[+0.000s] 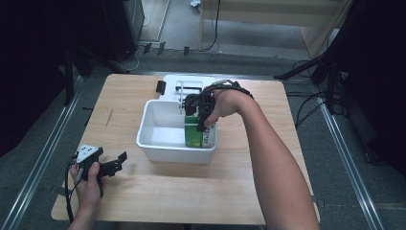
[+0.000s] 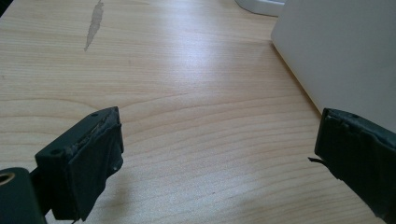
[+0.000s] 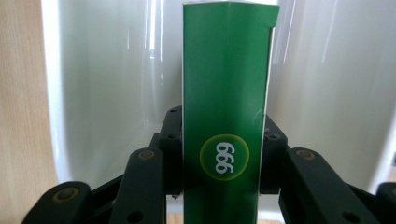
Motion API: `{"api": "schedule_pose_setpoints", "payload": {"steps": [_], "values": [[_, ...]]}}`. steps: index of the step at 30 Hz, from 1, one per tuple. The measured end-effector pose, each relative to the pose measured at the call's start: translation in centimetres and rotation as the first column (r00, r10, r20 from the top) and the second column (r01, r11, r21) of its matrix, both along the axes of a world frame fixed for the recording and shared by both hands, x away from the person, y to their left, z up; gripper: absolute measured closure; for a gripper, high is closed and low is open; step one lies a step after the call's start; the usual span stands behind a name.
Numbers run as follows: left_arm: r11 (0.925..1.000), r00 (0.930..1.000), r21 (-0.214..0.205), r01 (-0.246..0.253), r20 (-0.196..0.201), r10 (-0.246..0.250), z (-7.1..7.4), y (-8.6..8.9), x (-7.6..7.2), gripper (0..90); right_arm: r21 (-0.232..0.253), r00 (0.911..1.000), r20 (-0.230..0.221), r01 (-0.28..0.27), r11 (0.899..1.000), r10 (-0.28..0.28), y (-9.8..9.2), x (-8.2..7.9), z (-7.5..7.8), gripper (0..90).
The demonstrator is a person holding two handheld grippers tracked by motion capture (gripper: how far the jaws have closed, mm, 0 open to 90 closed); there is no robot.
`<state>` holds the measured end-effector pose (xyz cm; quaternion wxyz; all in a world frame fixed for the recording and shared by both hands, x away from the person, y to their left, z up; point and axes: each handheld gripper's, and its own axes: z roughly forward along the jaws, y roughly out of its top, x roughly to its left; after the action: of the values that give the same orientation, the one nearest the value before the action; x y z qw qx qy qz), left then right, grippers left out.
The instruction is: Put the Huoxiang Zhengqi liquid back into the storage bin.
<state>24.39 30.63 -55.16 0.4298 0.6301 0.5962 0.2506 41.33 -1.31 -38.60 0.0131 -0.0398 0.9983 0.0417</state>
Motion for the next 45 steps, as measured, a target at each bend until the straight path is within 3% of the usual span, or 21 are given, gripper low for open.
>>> {"api": "schedule_pose_setpoints", "payload": {"steps": [9, 16, 20, 26, 30, 32, 35, 36, 39, 41, 43, 45], "values": [[1.0, 1.0, 0.001, 0.0, 0.001, 0.0, 0.0, 0.0, 0.0, 2.1, -0.006, 0.9999, -0.006, 0.013, 1.0, -0.013, 0.2, -0.1, -1.4, 63.6], [1.0, 1.0, 0.003, 0.0, 0.001, 0.0, 0.0, 0.0, 0.0, 2.1, -0.015, 0.9999, -0.004, 0.011, 1.0, -0.011, 0.6, -0.3, -1.5, 62.1], [1.0, 1.0, 0.003, 0.0, 0.0, 0.0, 0.0, 0.0, 0.0, 2.1, -0.035, 0.9979, -0.007, 0.064, 0.997, -0.064, 0.6, -0.4, -1.6, 45.6], [1.0, 1.0, 0.002, 0.001, 0.0, -0.001, 0.0, 0.0, 0.0, 2.1, -0.031, 0.9906, 0.026, 0.135, 0.99, -0.134, 0.6, -0.5, -0.7, 30.6], [1.0, 1.0, 0.0, 0.001, 0.0, -0.001, 0.0, 0.0, 0.0, 2.1, 0.013, 0.9777, 0.039, 0.206, 0.978, -0.206, 0.6, -0.3, 0.3, 13.9], [1.0, 1.0, 0.001, 0.002, -0.001, -0.002, 0.0, 0.0, 0.0, 2.1, 0.036, 0.9735, 0.048, 0.222, 0.974, -0.224, 0.5, -0.2, 0.9, 12.0], [1.0, 1.0, 0.001, 0.001, -0.001, -0.001, 0.0, 0.0, 0.0, 2.1, 0.099, 0.9692, 0.049, 0.236, 0.967, -0.241, 0.0, -0.1, 2.2, 0.4], [1.0, 1.0, 0.002, 0.003, -0.001, -0.003, 0.0, 0.0, 0.0, 2.1, 0.131, 0.9642, 0.052, 0.252, 0.959, -0.26, -0.1, -0.1, 2.6, 0.4], [1.0, 1.0, 0.003, 0.003, -0.001, -0.003, 0.0, 0.0, 0.0, 2.1, 0.229, 0.9334, 0.097, 0.317, 0.92, -0.345, -0.9, 0.0, 4.0, 0.0], [1.0, 1.0, 0.003, 0.002, -0.001, -0.002, 0.0, 0.0, 0.0, 2.1, 0.301, 0.9067, 0.122, 0.354, 0.886, -0.404, -1.6, 0.1, 4.8, 0.0], [1.0, 1.0, 0.004, 0.002, 0.0, -0.002, 0.0, 0.0, 0.0, 2.1, 0.378, 0.8713, 0.13, 0.398, 0.836, -0.473, -2.6, 0.1, 5.6, 0.0], [1.0, 1.0, 0.004, 0.001, 0.001, -0.001, 0.0, -0.1, 0.0, 2.1, 0.433, 0.8516, 0.106, 0.425, 0.795, -0.513, -3.5, 0.0, 6.1, 0.0]]}}
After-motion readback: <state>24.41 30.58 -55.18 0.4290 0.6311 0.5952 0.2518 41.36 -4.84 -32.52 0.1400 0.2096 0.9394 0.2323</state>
